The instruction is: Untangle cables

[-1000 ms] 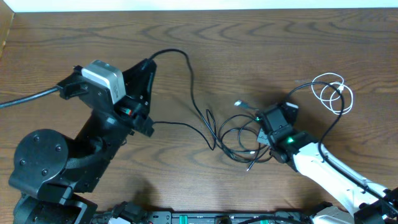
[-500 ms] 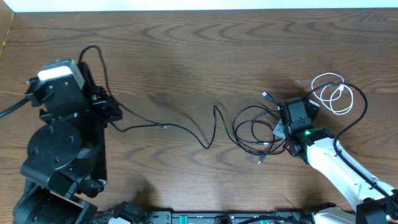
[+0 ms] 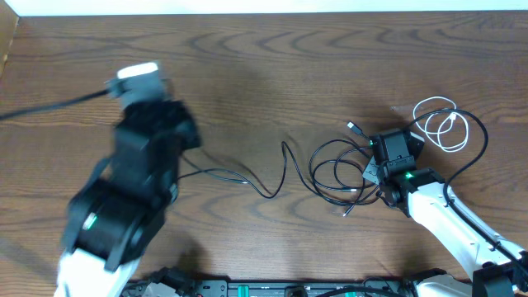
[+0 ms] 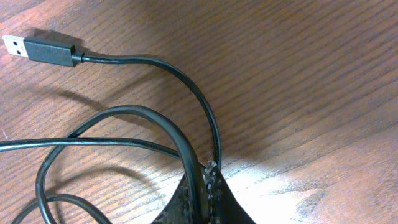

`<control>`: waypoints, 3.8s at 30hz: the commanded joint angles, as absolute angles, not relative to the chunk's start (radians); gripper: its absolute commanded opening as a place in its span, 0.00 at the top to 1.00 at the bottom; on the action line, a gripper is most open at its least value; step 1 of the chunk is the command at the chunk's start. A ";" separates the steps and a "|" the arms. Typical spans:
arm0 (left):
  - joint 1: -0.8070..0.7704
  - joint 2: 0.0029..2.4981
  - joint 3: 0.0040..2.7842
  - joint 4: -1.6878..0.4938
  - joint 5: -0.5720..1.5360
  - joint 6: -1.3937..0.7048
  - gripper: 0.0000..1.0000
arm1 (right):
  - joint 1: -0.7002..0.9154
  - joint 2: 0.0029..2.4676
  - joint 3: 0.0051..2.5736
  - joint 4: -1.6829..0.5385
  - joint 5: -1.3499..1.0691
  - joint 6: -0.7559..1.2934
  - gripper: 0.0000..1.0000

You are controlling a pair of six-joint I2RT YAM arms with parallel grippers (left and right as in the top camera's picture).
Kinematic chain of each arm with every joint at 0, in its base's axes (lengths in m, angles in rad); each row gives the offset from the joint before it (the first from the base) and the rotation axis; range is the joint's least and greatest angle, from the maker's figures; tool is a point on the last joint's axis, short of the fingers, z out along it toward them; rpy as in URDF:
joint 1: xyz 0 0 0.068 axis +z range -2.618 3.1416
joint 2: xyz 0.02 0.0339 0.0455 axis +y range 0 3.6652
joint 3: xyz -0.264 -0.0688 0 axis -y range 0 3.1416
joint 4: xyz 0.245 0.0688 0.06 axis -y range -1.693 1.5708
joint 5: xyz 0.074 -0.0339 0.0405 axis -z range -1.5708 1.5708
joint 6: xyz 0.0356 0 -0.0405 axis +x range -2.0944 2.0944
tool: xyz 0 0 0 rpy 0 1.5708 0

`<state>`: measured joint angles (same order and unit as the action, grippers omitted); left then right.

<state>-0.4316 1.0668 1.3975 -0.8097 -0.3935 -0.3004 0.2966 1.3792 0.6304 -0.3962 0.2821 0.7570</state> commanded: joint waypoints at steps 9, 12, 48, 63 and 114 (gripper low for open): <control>-0.427 1.446 1.406 -0.905 0.212 -0.327 0.92 | 0.289 1.381 0.632 -0.398 0.278 0.751 0.96; -0.427 1.525 1.406 -0.949 0.289 -0.327 0.92 | 0.289 1.381 0.632 -0.393 0.278 0.751 0.96; -0.579 1.848 1.392 -0.824 0.406 -0.215 0.27 | 0.289 1.381 0.632 -0.385 0.233 0.751 0.92; -0.665 1.962 1.391 -0.787 0.197 -0.275 0.18 | 0.289 1.381 0.632 -0.385 0.233 0.751 0.88; -0.596 1.511 1.390 -0.649 0.051 -0.248 0.92 | 0.289 1.381 0.632 -0.385 0.195 0.751 0.86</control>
